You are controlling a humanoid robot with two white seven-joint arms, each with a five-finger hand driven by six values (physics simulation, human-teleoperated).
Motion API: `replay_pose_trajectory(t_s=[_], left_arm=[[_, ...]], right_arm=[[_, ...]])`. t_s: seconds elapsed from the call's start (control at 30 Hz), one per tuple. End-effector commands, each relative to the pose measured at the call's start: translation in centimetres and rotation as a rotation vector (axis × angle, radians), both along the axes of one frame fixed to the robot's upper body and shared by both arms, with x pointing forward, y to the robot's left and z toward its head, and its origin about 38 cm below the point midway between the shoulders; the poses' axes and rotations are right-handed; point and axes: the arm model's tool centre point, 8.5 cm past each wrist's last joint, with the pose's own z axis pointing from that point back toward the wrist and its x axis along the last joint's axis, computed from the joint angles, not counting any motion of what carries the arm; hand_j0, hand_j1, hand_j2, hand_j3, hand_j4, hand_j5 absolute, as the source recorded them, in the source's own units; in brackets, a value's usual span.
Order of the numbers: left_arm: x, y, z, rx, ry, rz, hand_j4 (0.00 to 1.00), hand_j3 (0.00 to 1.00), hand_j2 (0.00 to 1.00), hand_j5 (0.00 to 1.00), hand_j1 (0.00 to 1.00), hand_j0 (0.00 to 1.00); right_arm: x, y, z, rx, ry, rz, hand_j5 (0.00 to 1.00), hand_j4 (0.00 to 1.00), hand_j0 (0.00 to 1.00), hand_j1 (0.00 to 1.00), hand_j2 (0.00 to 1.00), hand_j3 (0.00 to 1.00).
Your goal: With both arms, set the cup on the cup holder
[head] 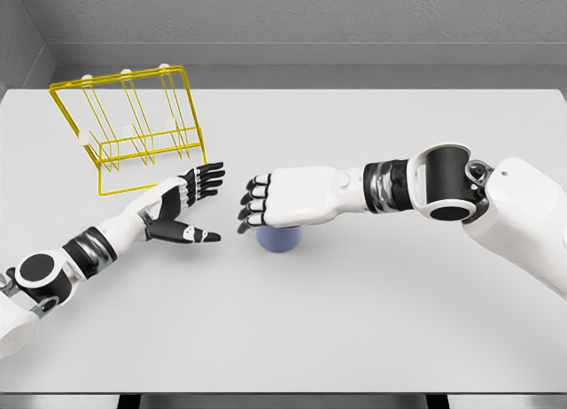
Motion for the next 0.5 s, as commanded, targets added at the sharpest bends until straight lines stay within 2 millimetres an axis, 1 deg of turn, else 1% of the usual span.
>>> replay_pose_trajectory(t_s=[0.0,0.1,0.17,0.23,0.33,0.37,0.4,0.43,0.47], left_arm=[[0.0,0.0,0.1,-0.003,-0.001,0.001,1.0,1.0,1.0,1.0,1.0,1.0],[0.0,0.1,0.0,0.0,0.001,0.002,1.0,1.0,1.0,1.0,1.0,1.0],[0.0,0.1,0.1,-0.001,0.0,0.003,1.0,1.0,1.0,1.0,1.0,1.0],[0.1,0.2,0.1,-0.002,0.0,0.005,1.0,1.0,1.0,1.0,1.0,1.0],[0.1,0.3,0.1,0.0,-0.003,0.007,1.0,1.0,1.0,1.0,1.0,1.0],[0.1,0.3,0.1,-0.001,-0.003,0.007,1.0,1.0,1.0,1.0,1.0,1.0],[0.1,0.3,0.1,0.0,-0.003,0.007,1.0,1.0,1.0,1.0,1.0,1.0],[0.1,0.3,0.1,-0.001,-0.003,0.007,1.0,1.0,1.0,1.0,1.0,1.0],[0.1,0.3,0.1,0.0,-0.003,0.007,1.0,1.0,1.0,1.0,1.0,1.0]], right_arm=[[0.1,-0.1,0.1,0.004,-0.001,-0.005,0.99,0.99,0.99,0.99,0.99,0.99],[0.4,-0.2,0.4,0.005,-0.016,-0.015,0.99,0.99,0.99,0.99,0.99,0.99],[0.7,-0.5,1.1,0.018,-0.03,-0.025,0.99,0.99,0.99,0.99,0.99,0.99],[0.8,-0.7,1.2,0.017,-0.033,-0.029,0.99,0.99,0.99,0.99,0.99,0.99],[1.3,-1.4,2.5,0.043,-0.06,-0.054,0.99,0.99,0.99,0.99,0.99,0.99],[1.4,-1.9,3.3,0.056,-0.079,-0.063,0.99,0.99,0.99,0.99,0.99,0.99],[0.9,-2.4,5.2,0.091,-0.125,-0.061,0.99,0.99,0.99,0.99,0.99,0.99],[1.2,-3.1,6.6,0.119,-0.154,-0.081,0.99,0.99,0.99,0.99,0.99,0.99],[1.5,-3.7,7.5,0.138,-0.171,-0.1,0.99,0.99,0.99,0.99,0.99,0.99]])
